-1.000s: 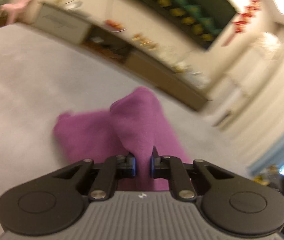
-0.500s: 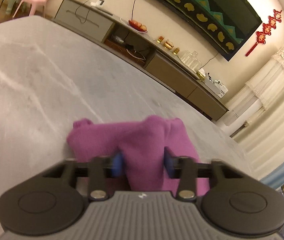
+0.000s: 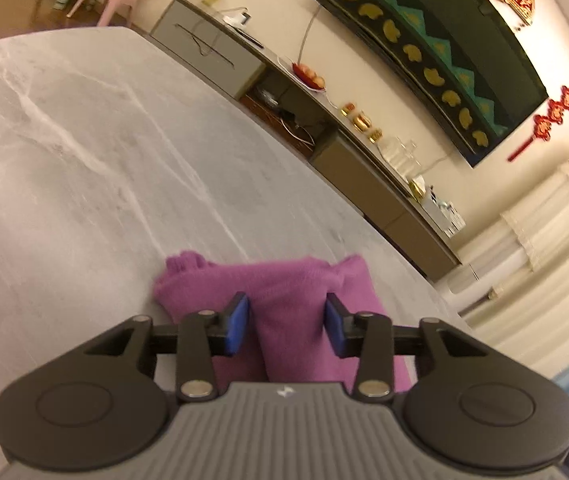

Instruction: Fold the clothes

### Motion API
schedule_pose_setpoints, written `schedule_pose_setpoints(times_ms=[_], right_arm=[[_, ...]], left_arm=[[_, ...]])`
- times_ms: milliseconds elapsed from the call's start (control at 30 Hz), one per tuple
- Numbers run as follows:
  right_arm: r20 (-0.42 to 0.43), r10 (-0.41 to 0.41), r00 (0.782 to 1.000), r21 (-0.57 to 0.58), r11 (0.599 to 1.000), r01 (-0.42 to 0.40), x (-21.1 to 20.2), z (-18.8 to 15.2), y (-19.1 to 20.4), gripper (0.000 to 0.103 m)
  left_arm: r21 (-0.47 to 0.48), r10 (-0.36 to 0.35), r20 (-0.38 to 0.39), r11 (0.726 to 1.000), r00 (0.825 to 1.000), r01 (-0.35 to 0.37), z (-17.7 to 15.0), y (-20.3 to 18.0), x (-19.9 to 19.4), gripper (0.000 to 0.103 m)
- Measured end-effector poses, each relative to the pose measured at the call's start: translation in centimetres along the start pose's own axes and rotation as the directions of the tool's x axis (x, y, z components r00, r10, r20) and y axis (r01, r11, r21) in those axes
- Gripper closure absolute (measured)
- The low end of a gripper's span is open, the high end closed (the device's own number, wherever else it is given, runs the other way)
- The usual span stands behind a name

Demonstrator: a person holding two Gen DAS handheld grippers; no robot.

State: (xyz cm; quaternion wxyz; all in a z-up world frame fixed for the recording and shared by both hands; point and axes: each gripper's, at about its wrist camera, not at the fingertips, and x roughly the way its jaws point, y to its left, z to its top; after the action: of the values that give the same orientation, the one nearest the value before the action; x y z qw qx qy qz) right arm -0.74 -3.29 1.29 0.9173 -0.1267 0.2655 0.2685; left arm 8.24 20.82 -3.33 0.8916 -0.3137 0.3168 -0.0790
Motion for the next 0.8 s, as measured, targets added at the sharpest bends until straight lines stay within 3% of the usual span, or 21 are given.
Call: schedule_pose_setpoints(times_ms=[33,67,100,133,167,300,400,467,567,700,767,800], right_arm=[[-0.021,0.019,1.000,-0.043,0.999,-0.020,0.6,-0.2,1.0,0.053],[-0.043,0.030,0.999,-0.082,0.996,-0.033,1.2,-0.3,1.9,0.060],[-0.073,0.013,0.997,-0.102,0.995,-0.020,2.0,-0.7,2.2,0.066],[-0.106,-0.001,0.994,-0.105,0.994,-0.011,2.7,-1.3,2.2,0.082],[-0.132,-0.014,0.991,-0.110,0.994,-0.001,3.3,-1.7,2.3,0.082],[-0.133,-0.056,0.989,-0.175,0.984,0.033,3.0,-1.9,3.0,0.082],[-0.092,-0.122,0.988,-0.293,0.952,0.091,3.3,-1.2,4.7,0.078],[-0.068,-0.147,0.987,-0.358,0.927,0.113,4.2,-0.7,6.0,0.063],[-0.056,-0.162,0.985,-0.434,0.893,0.122,6.9,0.2,8.1,0.060],[-0.050,-0.201,0.978,-0.472,0.868,0.154,10.5,1.2,9.5,0.070],[-0.057,-0.203,0.978,-0.458,0.875,0.155,11.2,1.6,9.6,0.092],[-0.061,-0.198,0.978,-0.447,0.882,0.151,11.2,1.7,9.7,0.094]], left_arm=[[0.013,0.002,0.003,1.000,1.000,-0.002,-0.1,0.0,-0.3,0.068],[0.025,0.005,0.006,1.000,1.000,-0.005,-0.1,-0.1,-0.6,0.087],[0.038,0.007,0.009,0.999,1.000,-0.008,-0.2,-0.1,-0.9,0.088],[0.050,0.010,0.012,0.999,1.000,-0.010,-0.2,-0.2,-1.2,0.089],[0.063,0.012,0.014,0.998,1.000,-0.013,-0.3,-0.2,-1.5,0.089],[-0.001,0.051,-0.010,0.999,0.999,-0.052,-0.2,1.3,-1.5,0.078],[-0.092,0.066,0.011,0.994,0.998,-0.064,0.2,2.4,-1.9,0.055],[-0.159,0.067,0.006,0.985,0.998,-0.065,0.5,3.4,-1.9,0.055],[-0.219,0.053,-0.025,0.974,0.998,-0.057,0.6,4.8,-1.4,0.055],[-0.235,0.032,-0.055,0.971,0.998,-0.044,0.7,6.0,-0.7,0.055],[-0.250,0.035,-0.076,0.967,0.996,-0.053,0.5,6.5,-0.1,0.055],[-0.258,0.036,-0.087,0.964,0.996,-0.057,0.4,6.8,0.1,0.055]])
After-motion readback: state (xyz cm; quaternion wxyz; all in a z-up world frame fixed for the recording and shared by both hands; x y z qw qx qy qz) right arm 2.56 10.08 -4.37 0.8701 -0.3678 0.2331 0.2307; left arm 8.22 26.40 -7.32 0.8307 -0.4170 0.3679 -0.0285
